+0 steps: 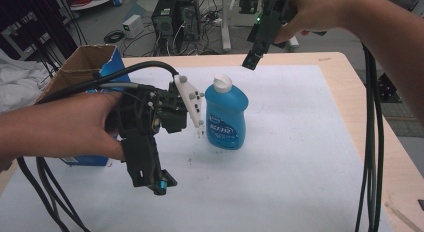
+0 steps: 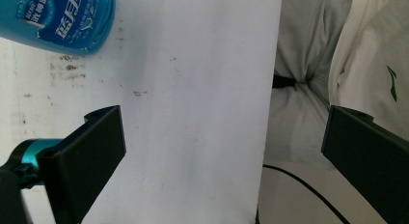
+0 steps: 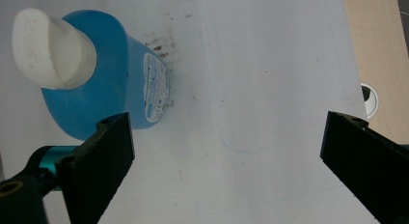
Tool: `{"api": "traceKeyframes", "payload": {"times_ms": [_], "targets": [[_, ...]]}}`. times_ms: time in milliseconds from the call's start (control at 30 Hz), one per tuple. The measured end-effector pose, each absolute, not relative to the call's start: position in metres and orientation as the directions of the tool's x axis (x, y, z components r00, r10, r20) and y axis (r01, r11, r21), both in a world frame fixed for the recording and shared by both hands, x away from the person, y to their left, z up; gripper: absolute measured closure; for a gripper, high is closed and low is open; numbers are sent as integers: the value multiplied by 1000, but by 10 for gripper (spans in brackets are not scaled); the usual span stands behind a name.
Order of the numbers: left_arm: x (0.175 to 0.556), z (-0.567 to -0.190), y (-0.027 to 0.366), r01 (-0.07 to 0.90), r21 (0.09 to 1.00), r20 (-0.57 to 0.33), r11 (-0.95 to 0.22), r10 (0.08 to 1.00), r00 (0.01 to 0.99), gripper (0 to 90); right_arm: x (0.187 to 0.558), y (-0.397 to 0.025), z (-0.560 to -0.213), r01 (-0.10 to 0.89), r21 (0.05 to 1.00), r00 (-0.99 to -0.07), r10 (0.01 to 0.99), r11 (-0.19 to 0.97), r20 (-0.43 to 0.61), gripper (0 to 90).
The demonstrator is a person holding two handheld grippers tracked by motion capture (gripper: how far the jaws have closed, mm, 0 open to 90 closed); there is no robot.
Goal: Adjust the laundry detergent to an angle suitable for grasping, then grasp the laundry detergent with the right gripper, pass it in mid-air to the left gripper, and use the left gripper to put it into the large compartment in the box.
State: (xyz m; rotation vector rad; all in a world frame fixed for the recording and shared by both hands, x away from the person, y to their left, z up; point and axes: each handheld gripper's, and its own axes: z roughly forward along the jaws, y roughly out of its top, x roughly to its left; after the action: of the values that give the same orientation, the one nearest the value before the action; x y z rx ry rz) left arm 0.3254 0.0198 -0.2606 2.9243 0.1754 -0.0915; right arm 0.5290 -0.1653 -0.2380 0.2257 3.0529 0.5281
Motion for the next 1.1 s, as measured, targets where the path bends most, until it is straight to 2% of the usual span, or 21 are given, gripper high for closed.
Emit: {"api": "traceKeyframes", "payload": {"times_ms": [533,767,800,1100], "targets": [[326,-259,22,131,209,-69,-969,119,991,17,518,-177,-240,157,372,-985,172,915,-8,39],[327,-259,26,122,206,-66,-971,110,992,17,502,-198,-246,201,443,-974,227,874,-5,40],[327,-259,27,124,205,-69,-971,113,991,17,492,-206,-250,217,476,-970,243,852,7,40],[329,-262,33,124,201,-74,-972,111,991,17,464,-219,-268,232,548,-967,252,803,40,40]]}}
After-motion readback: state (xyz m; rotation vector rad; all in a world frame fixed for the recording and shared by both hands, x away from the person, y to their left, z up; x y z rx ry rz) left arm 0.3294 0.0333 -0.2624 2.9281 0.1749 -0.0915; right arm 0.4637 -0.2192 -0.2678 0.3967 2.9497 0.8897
